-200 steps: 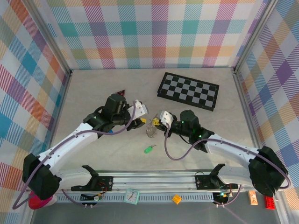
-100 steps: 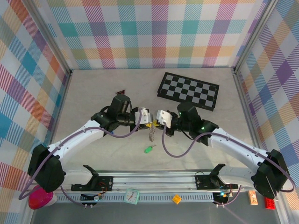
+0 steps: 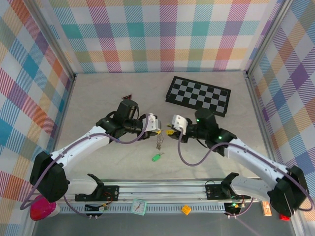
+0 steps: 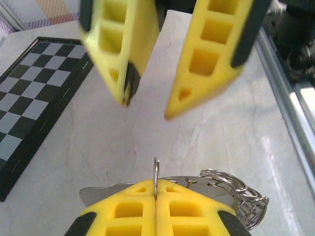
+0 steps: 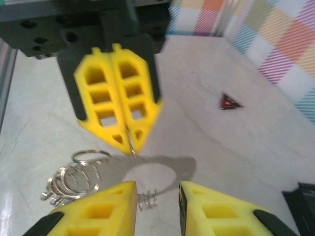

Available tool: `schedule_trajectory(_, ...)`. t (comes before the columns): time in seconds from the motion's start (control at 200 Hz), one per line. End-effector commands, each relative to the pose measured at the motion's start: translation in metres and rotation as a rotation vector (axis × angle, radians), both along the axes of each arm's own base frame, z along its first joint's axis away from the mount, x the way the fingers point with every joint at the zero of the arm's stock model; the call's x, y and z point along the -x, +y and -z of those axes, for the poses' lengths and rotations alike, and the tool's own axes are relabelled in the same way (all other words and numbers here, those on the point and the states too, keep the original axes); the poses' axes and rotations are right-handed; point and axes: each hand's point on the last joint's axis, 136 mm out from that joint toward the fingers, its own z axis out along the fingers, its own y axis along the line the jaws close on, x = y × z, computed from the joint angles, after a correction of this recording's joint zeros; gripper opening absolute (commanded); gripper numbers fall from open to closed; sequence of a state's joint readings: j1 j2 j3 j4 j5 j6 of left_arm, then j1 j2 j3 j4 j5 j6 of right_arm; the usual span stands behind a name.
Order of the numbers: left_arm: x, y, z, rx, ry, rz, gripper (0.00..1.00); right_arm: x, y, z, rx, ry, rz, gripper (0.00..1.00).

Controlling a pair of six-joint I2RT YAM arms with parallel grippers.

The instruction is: Put the keys on the keyring

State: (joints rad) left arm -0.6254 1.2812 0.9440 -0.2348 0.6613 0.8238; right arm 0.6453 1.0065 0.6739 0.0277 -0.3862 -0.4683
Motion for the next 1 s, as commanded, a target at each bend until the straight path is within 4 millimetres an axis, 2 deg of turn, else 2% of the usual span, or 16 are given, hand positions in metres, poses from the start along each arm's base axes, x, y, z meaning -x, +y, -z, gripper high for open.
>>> schedule_trajectory(0.0, 0.011, -0.01, -0.032, 0.164, 0.011, 0.04, 0.0, 0.013, 0.003, -0.012, -0.122, 0.0, -0.059, 0.29)
schedule_trajectory(0.16, 0.019, -0.013, -0.039, 0.235, 0.035, 0.071, 0.0, 0.021, 0.006, -0.005, -0.134, 0.037, -0.103, 0.29)
schedule_trajectory(0.6, 0.028, -0.014, -0.035, 0.248, 0.054, 0.12, 0.0, 0.021, 0.021, -0.017, -0.172, 0.028, -0.173, 0.23)
schedule_trajectory(0.995, 0.028, -0.013, -0.028, 0.218, 0.062, 0.122, 0.0, 0.023, 0.019, -0.023, -0.173, -0.007, -0.167, 0.25)
